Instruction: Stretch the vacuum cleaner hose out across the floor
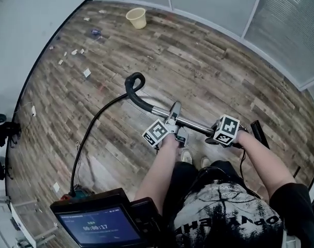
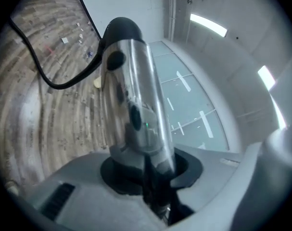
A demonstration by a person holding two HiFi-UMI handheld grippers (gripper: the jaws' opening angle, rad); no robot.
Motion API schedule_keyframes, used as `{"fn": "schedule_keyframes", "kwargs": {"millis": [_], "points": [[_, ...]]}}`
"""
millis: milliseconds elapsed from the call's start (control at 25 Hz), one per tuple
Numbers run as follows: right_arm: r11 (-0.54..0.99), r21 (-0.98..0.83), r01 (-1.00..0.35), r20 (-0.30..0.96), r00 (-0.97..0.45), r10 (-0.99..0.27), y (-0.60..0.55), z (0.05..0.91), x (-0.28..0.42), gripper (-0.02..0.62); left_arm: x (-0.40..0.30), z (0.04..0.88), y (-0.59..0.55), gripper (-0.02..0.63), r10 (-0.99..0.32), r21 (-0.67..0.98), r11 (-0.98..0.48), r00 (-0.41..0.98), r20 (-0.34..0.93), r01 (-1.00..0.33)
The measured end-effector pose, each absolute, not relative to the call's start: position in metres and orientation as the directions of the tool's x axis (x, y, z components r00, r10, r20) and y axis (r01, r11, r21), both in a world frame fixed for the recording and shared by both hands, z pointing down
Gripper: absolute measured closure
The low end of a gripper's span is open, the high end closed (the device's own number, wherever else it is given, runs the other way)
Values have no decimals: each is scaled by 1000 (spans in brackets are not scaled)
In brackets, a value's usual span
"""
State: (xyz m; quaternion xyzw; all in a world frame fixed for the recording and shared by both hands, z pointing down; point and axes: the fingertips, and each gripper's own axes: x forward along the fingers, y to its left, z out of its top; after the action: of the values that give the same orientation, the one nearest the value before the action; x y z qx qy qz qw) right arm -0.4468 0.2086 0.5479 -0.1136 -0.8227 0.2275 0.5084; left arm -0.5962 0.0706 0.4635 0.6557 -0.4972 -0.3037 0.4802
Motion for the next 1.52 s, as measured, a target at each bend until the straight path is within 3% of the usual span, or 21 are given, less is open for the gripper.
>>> {"fn": "schedule_keyframes", "kwargs": {"millis": [160, 400, 680, 880, 1000, 1320, 1520], "points": [[855, -514, -64, 775, -463, 431, 196, 535, -446, 489, -598, 439, 49, 545, -924, 968, -151, 377, -67, -199], [901, -420, -109, 841, -420, 341, 200, 553, -422, 488, -572, 453, 53, 551, -913, 971, -123, 406, -30, -205], [992, 73, -105, 950, -296, -101, 147, 550, -404, 446, -567, 451, 37, 551, -940, 956, -22, 332, 80, -293], [966, 246, -83, 926, -275, -260, 111, 542, -384, 467, -538, 439, 16, 551, -947, 956, 29, 297, 120, -292], [969, 221, -109, 916, -317, -245, 94, 541, -364, 515, -515, 439, 4, 549, -951, 956, 50, 279, 134, -288], [999, 30, -44, 918, -393, -44, 99, 556, -261, 517, -402, 444, 6, 523, -944, 941, -63, 326, 53, -333], [1000, -14, 18, 919, -393, 20, 88, 556, -204, 517, -349, 446, -2, 529, -952, 942, -25, 296, 81, -335]]}}
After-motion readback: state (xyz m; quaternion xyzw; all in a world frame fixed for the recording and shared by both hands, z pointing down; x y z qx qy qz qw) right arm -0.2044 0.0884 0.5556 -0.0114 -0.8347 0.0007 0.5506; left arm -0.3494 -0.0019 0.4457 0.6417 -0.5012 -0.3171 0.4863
